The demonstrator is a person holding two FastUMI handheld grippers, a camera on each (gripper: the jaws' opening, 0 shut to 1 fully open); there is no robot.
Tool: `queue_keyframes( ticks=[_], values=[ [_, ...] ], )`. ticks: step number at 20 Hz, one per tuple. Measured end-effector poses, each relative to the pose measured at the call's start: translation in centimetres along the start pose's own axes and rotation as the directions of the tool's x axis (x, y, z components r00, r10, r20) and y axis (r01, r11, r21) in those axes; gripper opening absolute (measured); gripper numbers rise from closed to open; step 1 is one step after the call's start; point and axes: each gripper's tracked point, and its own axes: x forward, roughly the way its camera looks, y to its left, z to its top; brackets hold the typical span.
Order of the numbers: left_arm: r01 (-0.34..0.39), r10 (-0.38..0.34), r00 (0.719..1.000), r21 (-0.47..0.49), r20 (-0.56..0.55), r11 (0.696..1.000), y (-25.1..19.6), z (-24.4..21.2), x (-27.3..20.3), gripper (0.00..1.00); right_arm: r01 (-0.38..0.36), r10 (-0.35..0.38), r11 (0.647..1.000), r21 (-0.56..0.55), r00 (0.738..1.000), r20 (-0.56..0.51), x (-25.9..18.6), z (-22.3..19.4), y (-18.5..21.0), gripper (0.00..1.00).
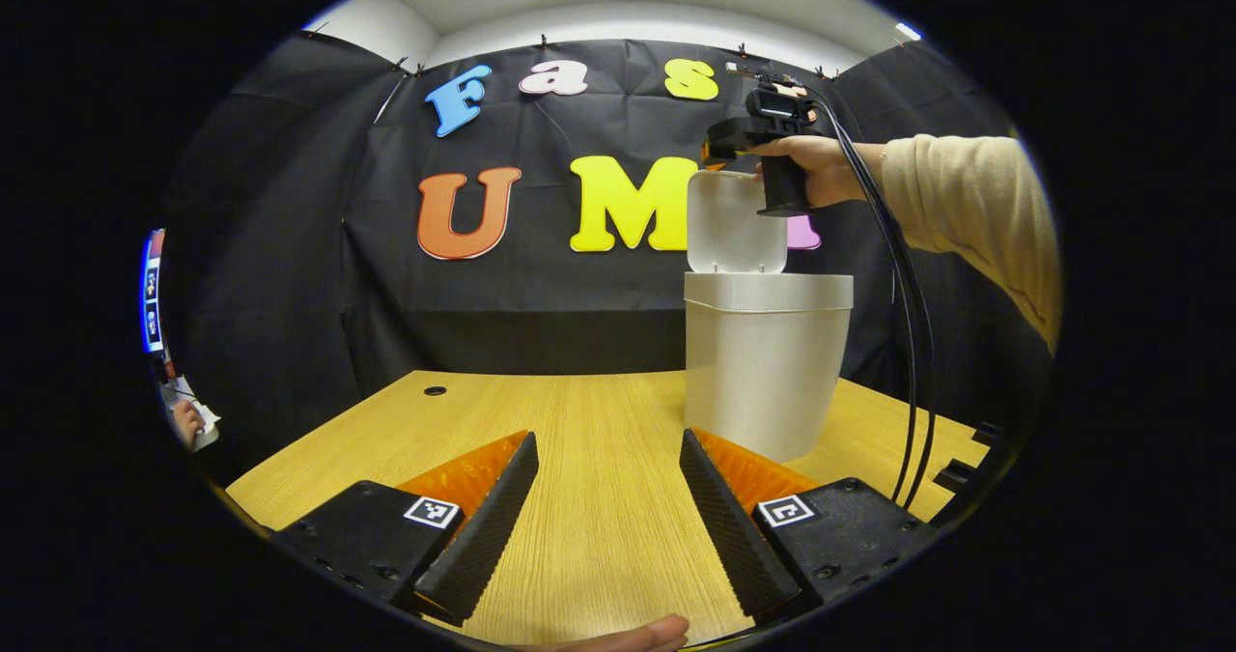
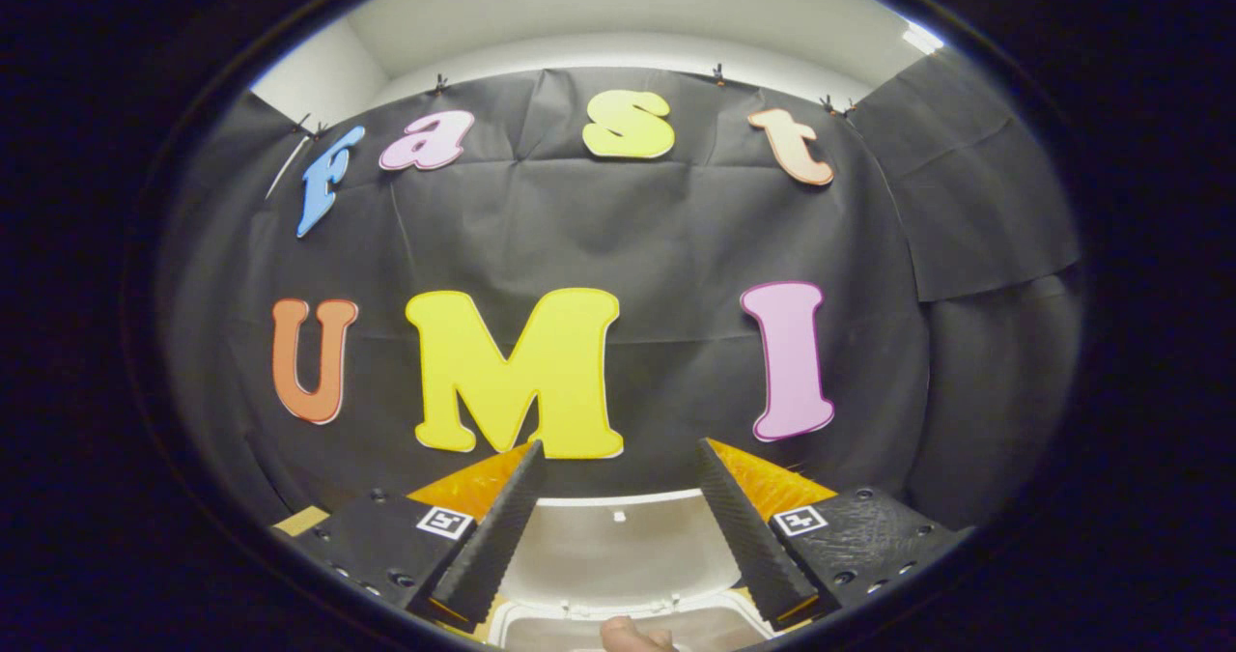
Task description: Press the lid of the desktop garbage bin to open it, pick up the crumpled paper on the desktop and throw it into the bin, then pick up the pop can on the desktop and drop it into the bin, and finally close the garbage bin lid.
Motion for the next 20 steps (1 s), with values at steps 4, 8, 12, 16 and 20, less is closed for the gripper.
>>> queue_keyframes(
  ticks=[4, 8, 12, 16, 20],
  values=[
    [0.002, -0.003, 1.000, 0.027, 0.019, 1.000, -0.7, 0.5, -0.1, 0.96, -0.001, 0.001, 1.000, 0.006, 0.998, 0.056, -1.5, -0.2, -0.3, 0.97],
    [0.018, -0.018, 1.000, 0.007, 0.010, 1.000, -1.4, 0.1, 0.0, 0.96, -0.006, 0.005, 1.000, 0.015, 0.997, 0.071, -2.9, -0.5, -0.6, 0.97],
    [0.004, -0.004, 1.000, -0.005, 0.005, 1.000, -1.5, 0.0, 0.8, 0.96, -0.009, 0.006, 1.000, 0.028, 0.997, 0.081, -4.2, -0.8, -1.3, 0.97],
    [-0.002, 0.002, 1.000, 0.026, 0.011, 1.000, -1.7, 0.2, 0.7, 0.96, -0.023, 0.023, 1.000, 0.004, 0.998, 0.060, -5.7, -1.2, -1.5, 0.96],
    [0.000, 0.000, 1.000, 0.011, 0.002, 1.000, -1.2, -0.2, 0.8, 0.96, -0.042, 0.042, 0.999, -0.026, 0.999, 0.001, -7.0, -1.8, -1.8, 0.96]
  ],
)
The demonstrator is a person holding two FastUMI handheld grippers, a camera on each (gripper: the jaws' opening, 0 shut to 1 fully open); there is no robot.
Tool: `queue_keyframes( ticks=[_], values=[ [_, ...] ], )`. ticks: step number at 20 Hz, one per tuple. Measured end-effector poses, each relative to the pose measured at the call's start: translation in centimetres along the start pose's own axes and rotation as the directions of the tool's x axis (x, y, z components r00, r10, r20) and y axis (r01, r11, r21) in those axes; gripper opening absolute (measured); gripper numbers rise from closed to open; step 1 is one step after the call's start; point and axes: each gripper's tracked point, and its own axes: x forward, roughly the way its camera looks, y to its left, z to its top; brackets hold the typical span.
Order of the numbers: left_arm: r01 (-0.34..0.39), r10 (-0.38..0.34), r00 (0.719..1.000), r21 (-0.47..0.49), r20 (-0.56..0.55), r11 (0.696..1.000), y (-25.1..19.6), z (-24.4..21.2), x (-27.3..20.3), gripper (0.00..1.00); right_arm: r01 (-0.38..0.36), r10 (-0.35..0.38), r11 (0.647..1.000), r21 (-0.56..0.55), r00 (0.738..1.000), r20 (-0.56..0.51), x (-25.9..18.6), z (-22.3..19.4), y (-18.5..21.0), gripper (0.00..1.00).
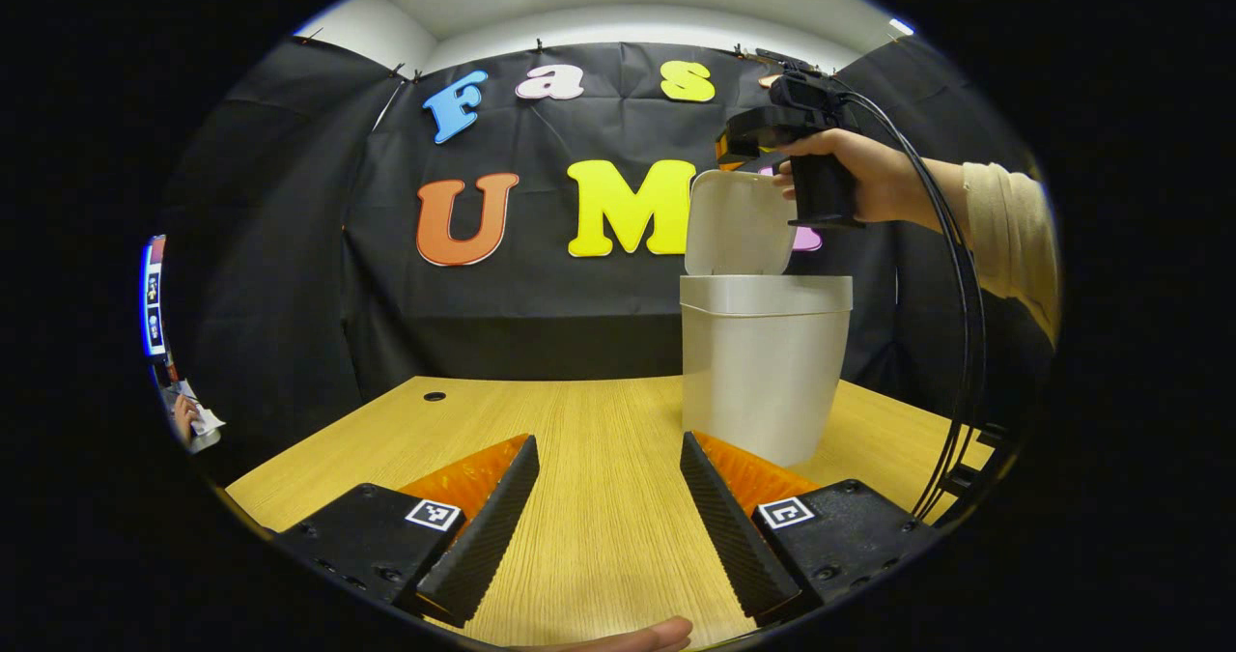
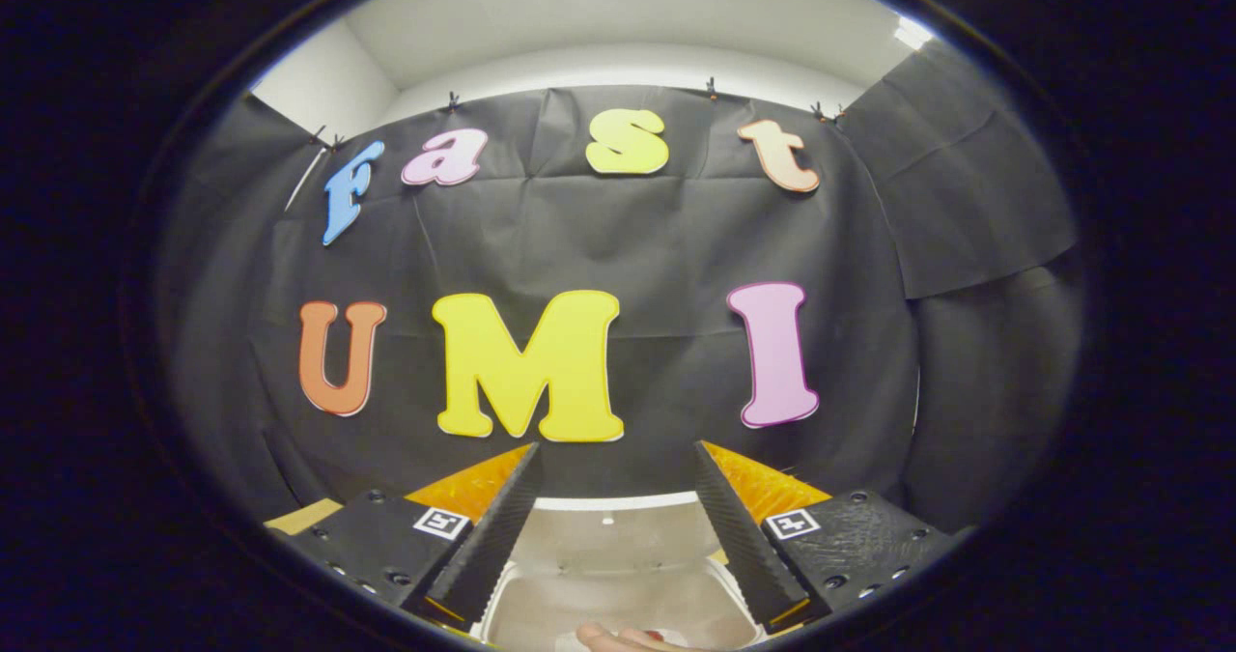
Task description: Press the lid of the desktop garbage bin to open it, pick up the crumpled paper on the desktop and throw it into the bin, then pick up the pop can on the desktop and drop it into the bin, and finally close the garbage bin lid.
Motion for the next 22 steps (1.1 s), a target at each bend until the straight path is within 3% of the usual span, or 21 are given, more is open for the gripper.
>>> queue_keyframes(
  ticks=[4, 10, 13, 22],
  values=[
    [-0.008, 0.008, 1.000, -0.026, 0.000, 1.000, 0.5, 0.2, -0.1, 0.96, 0.002, -0.008, 0.998, -0.057, 0.993, -0.114, -1.1, -2.0, -0.9, 0.96],
    [-0.003, 0.004, 1.000, -0.011, 0.008, 1.000, 0.2, 0.5, -0.3, 0.96, -0.025, 0.011, 0.999, -0.045, 0.959, -0.282, -2.0, -4.8, -1.6, 0.93],
    [0.000, 0.000, 1.000, -0.022, -0.001, 1.000, 0.3, 0.4, -0.5, 0.96, -0.039, 0.023, 0.998, -0.038, 0.928, -0.371, -2.8, -6.2, -1.6, 0.95],
    [0.002, -0.002, 1.000, -0.032, -0.003, 0.999, 0.2, 0.5, -0.6, 0.96, -0.040, -0.080, 0.978, -0.205, 0.834, -0.546, -5.2, -10.1, -1.9, 0.96]
  ],
)
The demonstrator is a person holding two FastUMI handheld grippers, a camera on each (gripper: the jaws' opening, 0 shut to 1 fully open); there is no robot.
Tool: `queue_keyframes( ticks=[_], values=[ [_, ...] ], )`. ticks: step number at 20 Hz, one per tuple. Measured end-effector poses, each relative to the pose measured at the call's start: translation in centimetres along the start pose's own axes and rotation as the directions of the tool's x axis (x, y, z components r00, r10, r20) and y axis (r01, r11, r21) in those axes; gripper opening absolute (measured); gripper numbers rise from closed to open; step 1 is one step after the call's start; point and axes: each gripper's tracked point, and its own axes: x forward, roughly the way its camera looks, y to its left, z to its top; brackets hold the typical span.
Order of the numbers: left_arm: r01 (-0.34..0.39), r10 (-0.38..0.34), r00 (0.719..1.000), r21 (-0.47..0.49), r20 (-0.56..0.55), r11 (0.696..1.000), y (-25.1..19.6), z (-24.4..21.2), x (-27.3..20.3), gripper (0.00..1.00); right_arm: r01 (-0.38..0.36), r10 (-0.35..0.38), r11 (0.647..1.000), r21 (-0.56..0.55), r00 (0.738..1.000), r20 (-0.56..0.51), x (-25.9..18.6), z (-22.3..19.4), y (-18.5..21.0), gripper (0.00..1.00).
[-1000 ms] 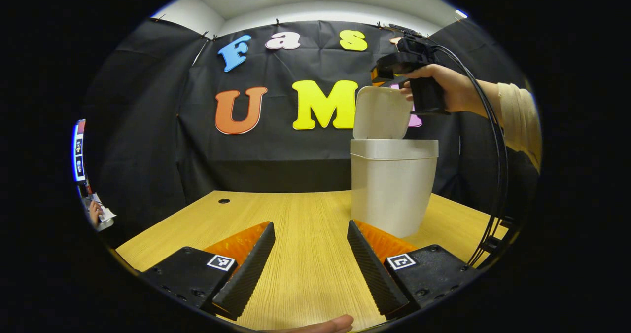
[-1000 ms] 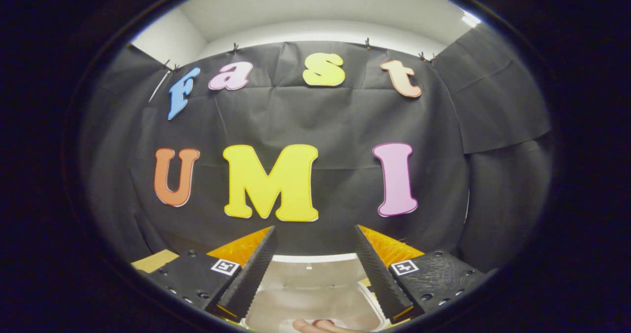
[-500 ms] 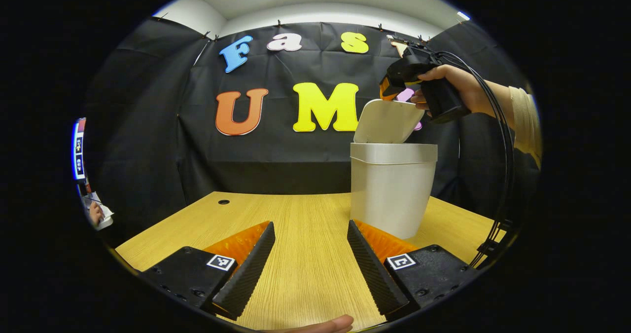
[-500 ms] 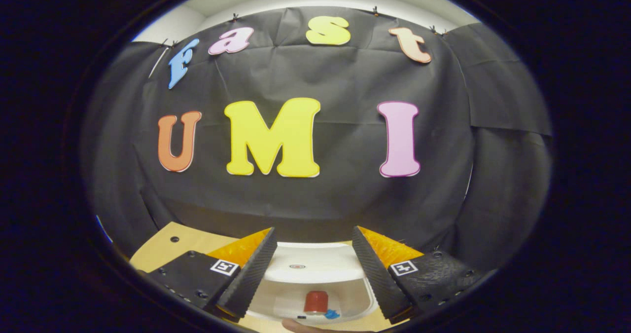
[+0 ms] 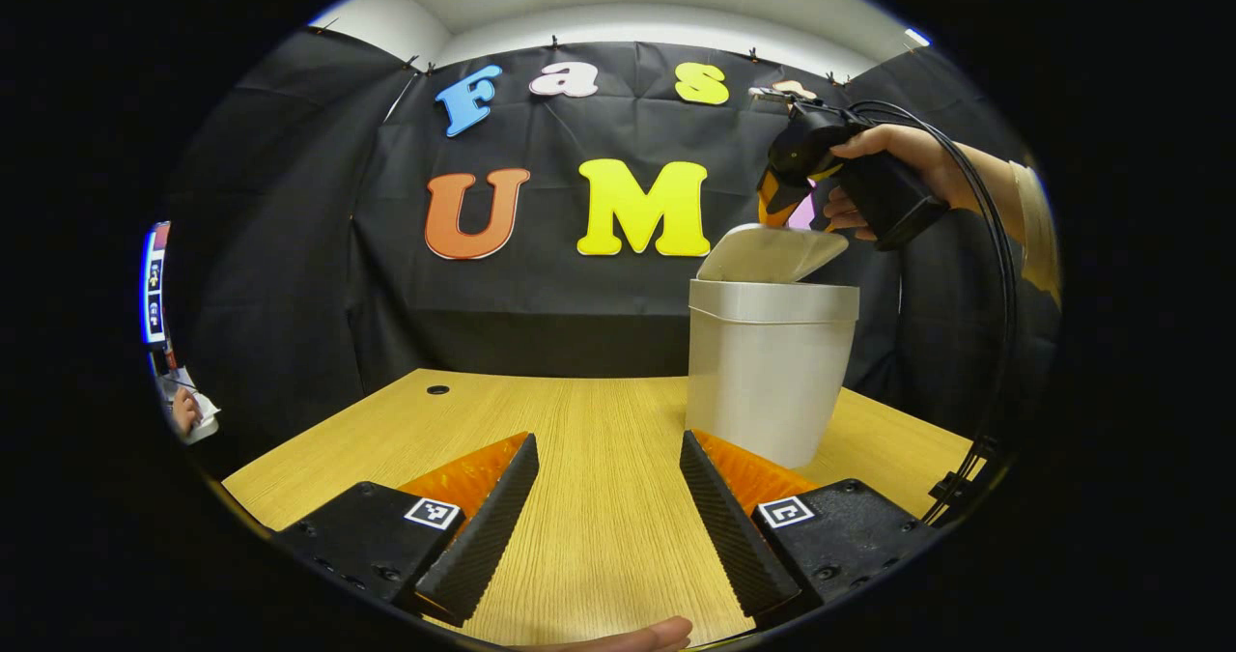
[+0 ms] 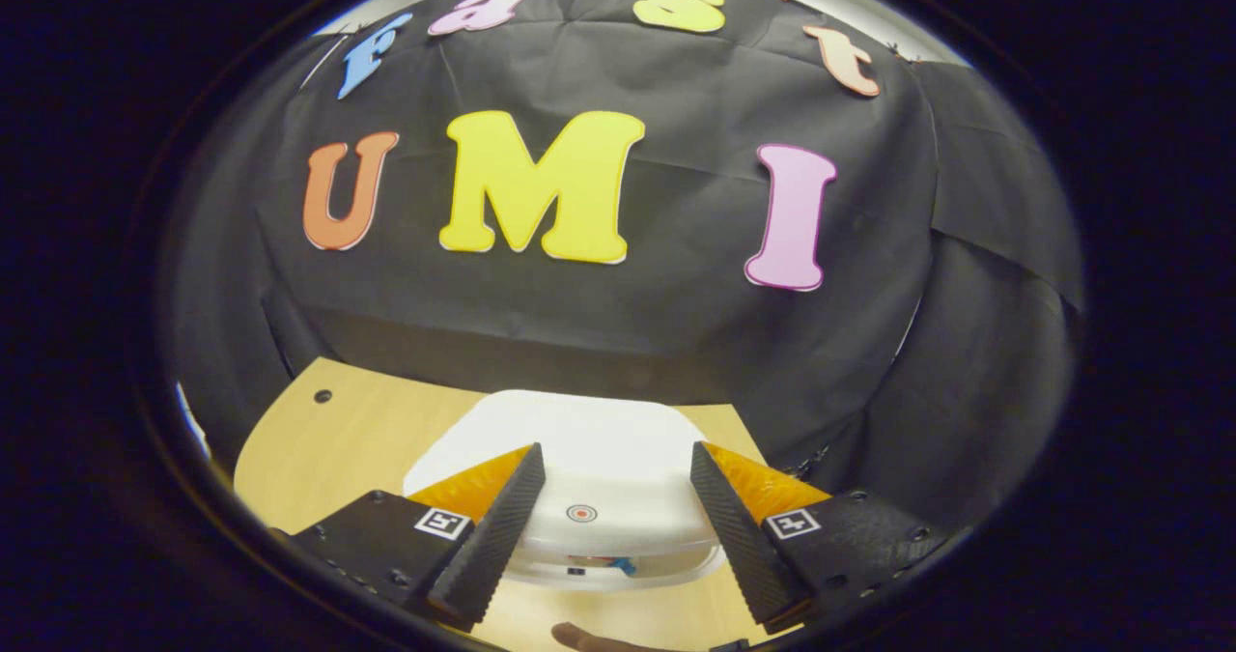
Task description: Press the lid of the desktop garbage bin to open it, pick up the crumpled paper on the desktop and throw it into the bin, then pick up the pop can on the desktop and drop it into the bin, and finally close the garbage bin lid.
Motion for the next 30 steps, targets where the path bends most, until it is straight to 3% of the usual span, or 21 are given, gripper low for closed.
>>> queue_keyframes(
  ticks=[1, 4, 11, 16, 19, 30],
  values=[
    [0.005, -0.005, 1.000, 0.006, -0.005, 1.000, -0.3, 0.0, 0.0, 1.00, 0.007, -0.008, 1.000, -0.021, 1.000, -0.023, 0.1, -0.7, 0.2, 0.96],
    [0.016, -0.015, 1.000, 0.018, -0.018, 1.000, -1.0, -0.5, 0.1, 0.96, 0.006, -0.007, 1.000, -0.020, 0.995, -0.095, -0.7, -2.7, 0.8, 0.95],
    [0.021, -0.020, 0.999, 0.031, -0.033, 0.999, -1.5, -1.1, 0.3, 0.96, -0.061, 0.088, 0.988, 0.138, 0.976, -0.199, -0.8, -5.2, 1.5, 0.95],
    [0.020, -0.019, 0.999, 0.035, -0.037, 0.999, -1.6, -1.2, 0.4, 0.96, -0.090, 0.120, 0.983, 0.163, 0.975, -0.186, -1.0, -5.5, 1.0, 1.00],
    [0.007, -0.004, 0.999, 0.056, -0.054, 0.998, -1.5, -1.9, 0.7, 0.96, -0.086, 0.112, 0.983, 0.163, 0.981, -0.158, -1.0, -6.1, 1.1, 0.98],
    [-0.045, 0.046, 0.999, 0.050, -0.019, 0.998, -0.5, -1.0, 0.2, 0.95, -0.160, 0.155, 0.975, 0.152, 0.987, 0.045, -0.6, -6.3, 1.1, 0.98]
  ],
)
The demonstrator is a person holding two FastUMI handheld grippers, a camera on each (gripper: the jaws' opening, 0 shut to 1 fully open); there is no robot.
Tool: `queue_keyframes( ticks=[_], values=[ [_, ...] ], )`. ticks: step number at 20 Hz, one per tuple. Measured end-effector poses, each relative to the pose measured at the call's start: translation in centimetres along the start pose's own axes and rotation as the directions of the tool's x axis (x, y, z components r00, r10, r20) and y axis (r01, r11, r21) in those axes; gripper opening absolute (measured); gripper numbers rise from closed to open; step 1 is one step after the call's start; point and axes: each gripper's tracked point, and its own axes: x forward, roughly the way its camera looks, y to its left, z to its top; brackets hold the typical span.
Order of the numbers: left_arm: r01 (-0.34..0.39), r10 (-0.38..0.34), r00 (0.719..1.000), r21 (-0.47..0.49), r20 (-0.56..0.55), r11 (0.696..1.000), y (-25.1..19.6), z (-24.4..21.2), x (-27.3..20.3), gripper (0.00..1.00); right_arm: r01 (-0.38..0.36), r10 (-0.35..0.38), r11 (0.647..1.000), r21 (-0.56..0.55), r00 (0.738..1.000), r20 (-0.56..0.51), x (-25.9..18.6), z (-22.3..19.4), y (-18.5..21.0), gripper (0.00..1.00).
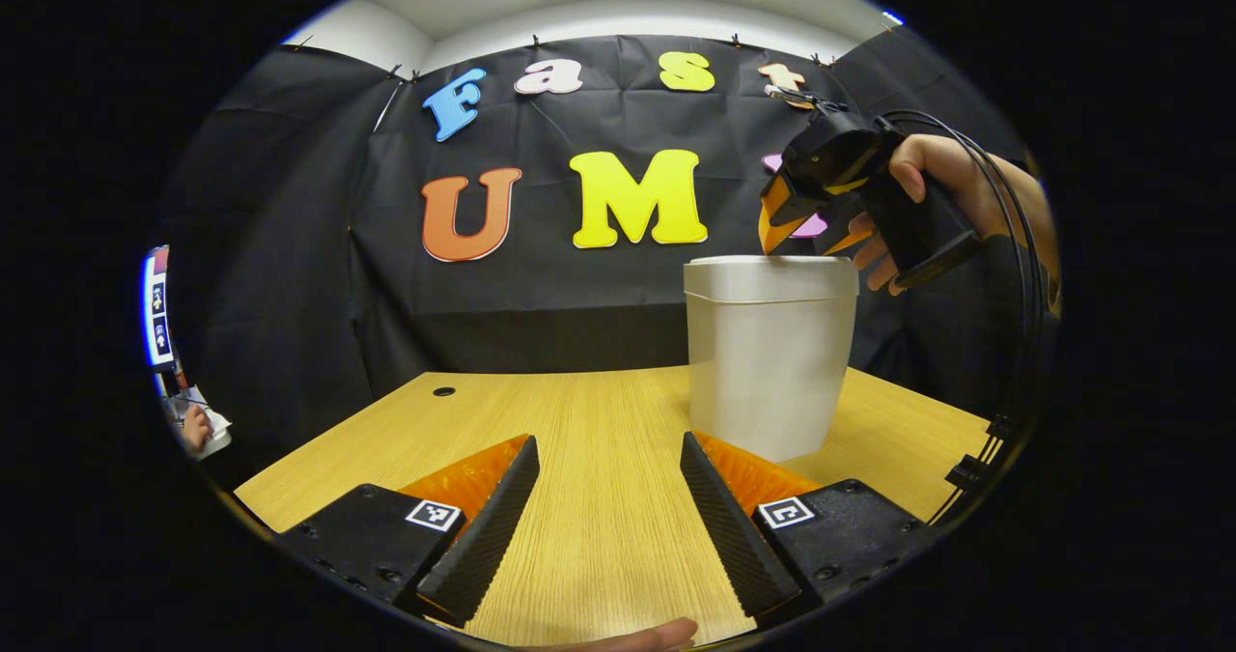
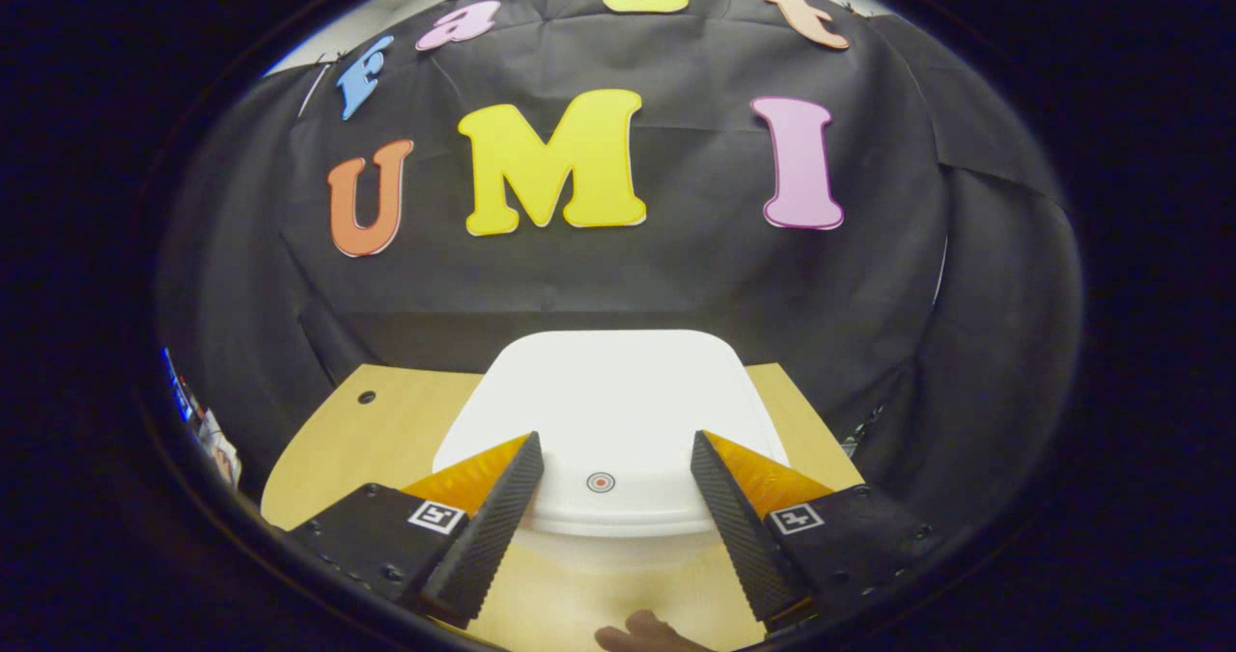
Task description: Press the lid of the desktop garbage bin to open it, pick up the crumpled paper on the desktop and throw it into the bin, then pick up the pop can on the desktop and drop it into the bin, and finally close the garbage bin lid.
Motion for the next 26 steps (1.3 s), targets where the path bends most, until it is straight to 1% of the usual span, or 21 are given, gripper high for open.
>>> queue_keyframes(
  ticks=[2, 5, 6, 7, 8, 9, 10, 12, 14, 15, 16, 18, 19, 20, 21, 23, 24, 26],
  values=[
    [-0.011, 0.011, 1.000, -0.025, 0.013, 1.000, 0.5, 0.5, -0.3, 0.95, -0.020, 0.020, 1.000, -0.015, 1.000, 0.020, -1.1, -0.3, -0.1, 0.99],
    [-0.010, 0.012, 0.999, -0.046, 0.030, 0.999, 0.9, 1.2, -0.7, 0.96, -0.050, 0.051, 0.999, -0.013, 0.996, 0.071, -3.8, -1.3, -0.4, 0.96],
    [-0.015, 0.017, 0.999, -0.041, 0.036, 0.999, 1.1, 1.4, -0.8, 0.95, -0.037, 0.039, 0.999, -0.018, 0.995, 0.094, -4.9, -1.7, -0.8, 0.96],
    [-0.026, 0.028, 0.999, -0.035, 0.039, 0.999, 1.6, 1.3, -0.8, 1.00, -0.017, 0.021, 0.999, -0.036, 0.993, 0.119, -6.0, -2.6, -1.6, 0.96],
    [-0.038, 0.039, 0.999, -0.031, 0.036, 0.999, 1.9, 1.3, -0.9, 0.95, -0.003, 0.011, 0.999, -0.053, 0.990, 0.144, -7.4, -3.4, -2.1, 0.96],
    [-0.047, 0.048, 0.998, -0.028, 0.033, 0.998, 2.0, 1.2, -0.9, 0.95, 0.009, 0.002, 0.998, -0.061, 0.985, 0.174, -8.9, -4.4, -2.4, 0.96],
    [-0.066, 0.067, 0.997, -0.033, 0.039, 0.997, 2.3, 1.5, -1.1, 0.95, -0.001, 0.017, 0.997, -0.079, 0.979, 0.201, -10.8, -5.5, -2.6, 0.96],
    [-0.102, 0.105, 0.993, -0.053, 0.059, 0.993, 3.0, 2.5, -1.7, 0.95, -0.042, 0.058, 0.997, -0.067, 0.960, 0.272, -14.6, -7.4, -2.7, 0.96],
    [-0.092, 0.096, 0.993, -0.056, 0.067, 0.994, 2.0, 2.7, -2.1, 0.95, -0.062, 0.071, 0.997, -0.038, 0.933, 0.354, -18.2, -8.9, -4.1, 0.95],
    [-0.082, 0.085, 0.994, -0.045, 0.068, 0.996, 1.2, 2.8, -2.3, 0.95, -0.056, 0.070, 0.997, -0.049, 0.921, 0.384, -19.7, -9.9, -5.1, 0.95],
    [-0.077, 0.079, 0.994, -0.031, 0.070, 0.997, 0.6, 3.0, -2.8, 0.95, -0.032, 0.053, 0.998, -0.057, 0.910, 0.410, -21.0, -10.7, -6.2, 0.97],
    [-0.075, 0.074, 0.993, 0.001, 0.090, 0.997, -0.5, 3.9, -3.8, 0.95, 0.025, 0.007, 0.998, -0.065, 0.896, 0.443, -22.9, -12.3, -8.7, 0.97],
    [-0.075, 0.073, 0.992, 0.010, 0.102, 0.997, -1.1, 4.3, -4.4, 0.95, 0.056, -0.024, 0.997, -0.055, 0.885, 0.465, -24.0, -12.7, -10.0, 0.95],
    [-0.069, 0.067, 0.991, 0.015, 0.111, 0.997, -1.9, 4.7, -4.8, 0.95, 0.071, -0.037, 0.996, -0.051, 0.870, 0.492, -25.2, -13.0, -10.8, 0.95],
    [-0.067, 0.065, 0.991, 0.015, 0.120, 0.998, -2.6, 5.1, -5.3, 0.95, 0.073, -0.035, 0.996, -0.054, 0.855, 0.518, -26.3, -13.2, -10.9, 0.97],
    [-0.073, 0.069, 0.988, 0.026, 0.139, 0.997, -3.6, 5.7, -6.1, 0.95, 0.049, 0.006, 0.995, -0.085, 0.833, 0.553, -28.2, -14.1, -10.4, 0.95],
    [-0.084, 0.078, 0.986, 0.033, 0.145, 0.996, -3.7, 5.9, -6.4, 0.95, 0.041, 0.020, 0.995, -0.096, 0.829, 0.559, -28.7, -14.5, -10.1, 0.95],
    [-0.103, 0.100, 0.984, 0.011, 0.151, 0.995, -3.6, 6.0, -7.0, 0.98, 0.037, 0.042, 0.991, -0.131, 0.835, 0.549, -29.2, -15.9, -10.3, 0.95]
  ],
)
